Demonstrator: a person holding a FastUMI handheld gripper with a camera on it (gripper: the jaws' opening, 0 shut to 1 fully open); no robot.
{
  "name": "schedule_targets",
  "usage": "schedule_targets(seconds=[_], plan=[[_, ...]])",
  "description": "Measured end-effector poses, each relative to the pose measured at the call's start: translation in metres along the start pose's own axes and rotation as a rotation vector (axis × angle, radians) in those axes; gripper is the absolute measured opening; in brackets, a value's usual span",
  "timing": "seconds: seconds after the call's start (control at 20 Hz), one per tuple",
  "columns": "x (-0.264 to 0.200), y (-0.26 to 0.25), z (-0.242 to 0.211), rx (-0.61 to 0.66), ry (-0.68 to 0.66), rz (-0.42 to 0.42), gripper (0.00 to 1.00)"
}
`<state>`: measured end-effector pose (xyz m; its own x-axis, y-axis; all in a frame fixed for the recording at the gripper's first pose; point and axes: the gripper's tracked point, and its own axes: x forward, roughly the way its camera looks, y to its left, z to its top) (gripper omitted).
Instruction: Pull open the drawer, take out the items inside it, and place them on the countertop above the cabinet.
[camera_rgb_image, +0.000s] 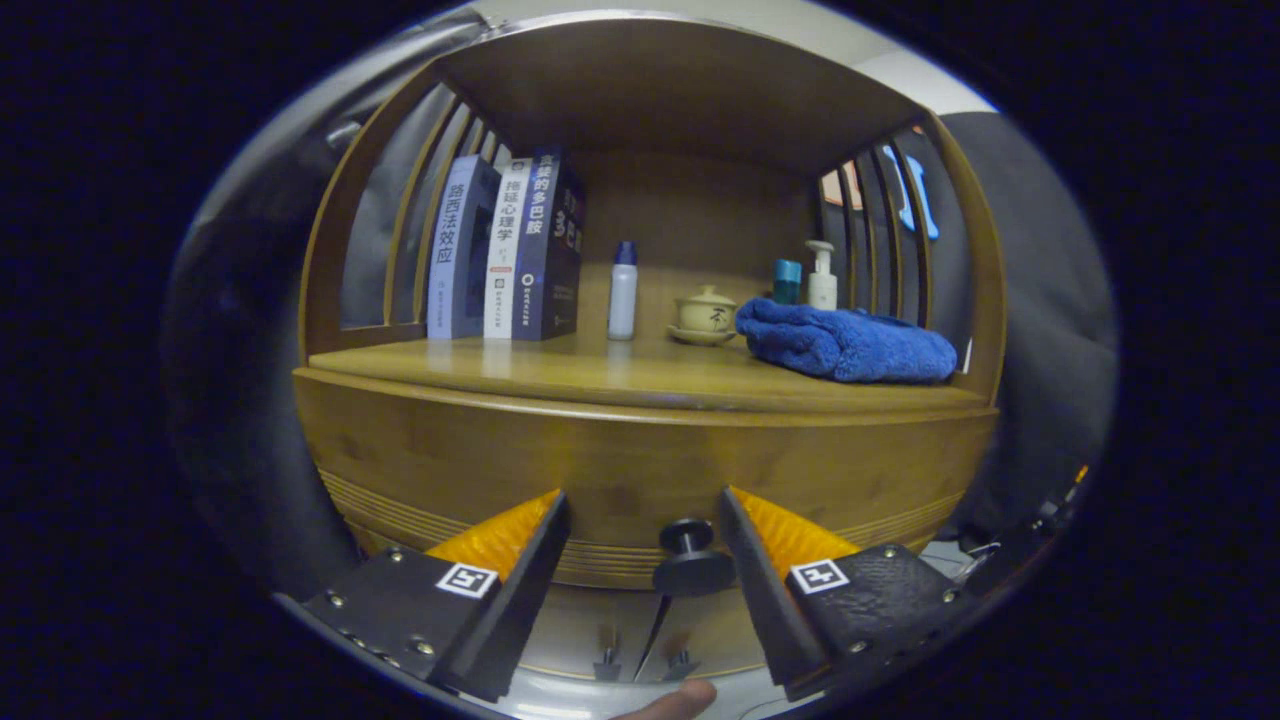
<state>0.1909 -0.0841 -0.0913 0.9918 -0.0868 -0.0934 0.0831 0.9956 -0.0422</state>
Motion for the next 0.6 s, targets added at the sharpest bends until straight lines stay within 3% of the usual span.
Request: schedule_targets(seconds=[0.3, 0.4, 0.55, 0.6], plan=[[0.005, -0.008, -0.017, 0.042, 0.039, 0.003, 0.89], [0.005, -0.020, -0.022, -0.007, 0.056, -0.033, 0.79], [0.001, -0.022, -0.020, 0.019, 0.052, -0.062, 0.42], [0.003, -0.023, -0.022, 0.018, 0.052, -0.078, 0.42]])
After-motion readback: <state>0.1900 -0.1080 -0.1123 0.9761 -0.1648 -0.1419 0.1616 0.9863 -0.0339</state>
